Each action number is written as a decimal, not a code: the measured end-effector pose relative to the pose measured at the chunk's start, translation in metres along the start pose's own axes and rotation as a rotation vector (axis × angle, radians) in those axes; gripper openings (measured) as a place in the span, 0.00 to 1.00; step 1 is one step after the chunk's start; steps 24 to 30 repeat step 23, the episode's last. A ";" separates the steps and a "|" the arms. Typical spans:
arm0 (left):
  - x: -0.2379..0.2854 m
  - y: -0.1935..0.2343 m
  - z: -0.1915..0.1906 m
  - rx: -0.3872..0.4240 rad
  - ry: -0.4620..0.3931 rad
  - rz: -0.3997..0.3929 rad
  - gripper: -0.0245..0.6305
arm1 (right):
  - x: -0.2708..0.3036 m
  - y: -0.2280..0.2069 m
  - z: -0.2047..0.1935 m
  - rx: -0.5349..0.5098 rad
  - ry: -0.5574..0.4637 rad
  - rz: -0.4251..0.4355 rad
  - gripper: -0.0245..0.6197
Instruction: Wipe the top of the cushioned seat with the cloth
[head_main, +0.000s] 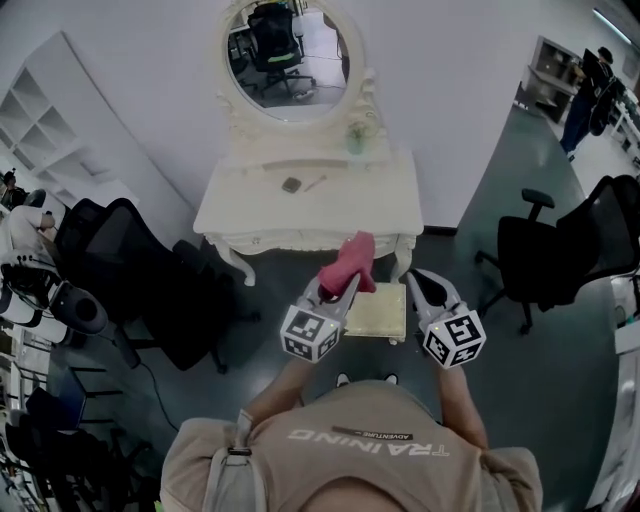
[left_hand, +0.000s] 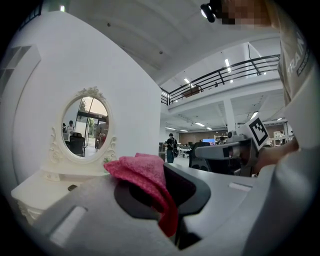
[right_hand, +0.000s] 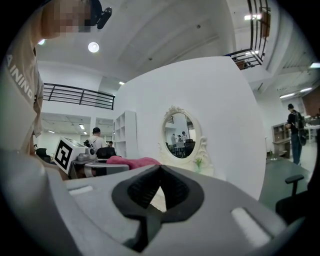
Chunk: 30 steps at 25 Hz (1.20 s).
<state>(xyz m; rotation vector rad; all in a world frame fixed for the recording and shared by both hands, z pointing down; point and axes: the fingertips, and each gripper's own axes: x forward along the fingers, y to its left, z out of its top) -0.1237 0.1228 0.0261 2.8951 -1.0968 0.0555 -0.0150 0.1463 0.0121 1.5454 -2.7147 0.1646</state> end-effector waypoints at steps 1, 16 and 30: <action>-0.001 0.002 0.001 0.004 -0.001 0.009 0.10 | 0.001 0.001 -0.001 0.000 0.002 0.010 0.04; -0.005 0.015 -0.006 -0.009 -0.007 0.082 0.10 | 0.015 -0.003 -0.004 -0.022 0.003 0.056 0.04; 0.006 0.019 0.010 0.014 -0.033 0.080 0.10 | 0.020 -0.012 0.012 -0.045 -0.035 0.056 0.04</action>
